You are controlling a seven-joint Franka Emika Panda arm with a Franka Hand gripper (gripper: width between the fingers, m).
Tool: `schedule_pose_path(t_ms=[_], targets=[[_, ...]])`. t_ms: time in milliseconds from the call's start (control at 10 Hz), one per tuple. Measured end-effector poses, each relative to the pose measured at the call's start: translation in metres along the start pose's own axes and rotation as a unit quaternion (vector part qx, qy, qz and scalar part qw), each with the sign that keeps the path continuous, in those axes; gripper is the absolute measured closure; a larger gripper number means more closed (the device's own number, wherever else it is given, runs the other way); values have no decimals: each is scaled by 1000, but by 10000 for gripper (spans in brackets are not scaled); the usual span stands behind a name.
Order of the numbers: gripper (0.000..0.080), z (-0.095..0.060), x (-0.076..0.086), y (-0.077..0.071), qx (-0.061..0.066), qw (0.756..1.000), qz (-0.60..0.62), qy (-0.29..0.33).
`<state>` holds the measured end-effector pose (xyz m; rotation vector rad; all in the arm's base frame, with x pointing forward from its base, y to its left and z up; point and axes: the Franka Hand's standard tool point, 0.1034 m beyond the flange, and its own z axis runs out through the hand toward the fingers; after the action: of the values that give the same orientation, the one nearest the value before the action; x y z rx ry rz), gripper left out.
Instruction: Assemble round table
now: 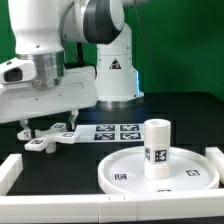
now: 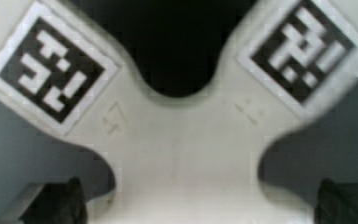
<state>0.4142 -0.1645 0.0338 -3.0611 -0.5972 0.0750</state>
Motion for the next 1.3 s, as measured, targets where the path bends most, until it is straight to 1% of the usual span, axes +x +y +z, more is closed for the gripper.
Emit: schedule_pose_path(t_ms=[100,800,1200,1300], targets=[[151,1,0,0,-3,1000,0,2],[151,4,-1,0,-1,1000,-5,-1],[151,9,-5,-1,2,1000,-7,-6],[163,10,-6,-1,2,1000,-7,-6]])
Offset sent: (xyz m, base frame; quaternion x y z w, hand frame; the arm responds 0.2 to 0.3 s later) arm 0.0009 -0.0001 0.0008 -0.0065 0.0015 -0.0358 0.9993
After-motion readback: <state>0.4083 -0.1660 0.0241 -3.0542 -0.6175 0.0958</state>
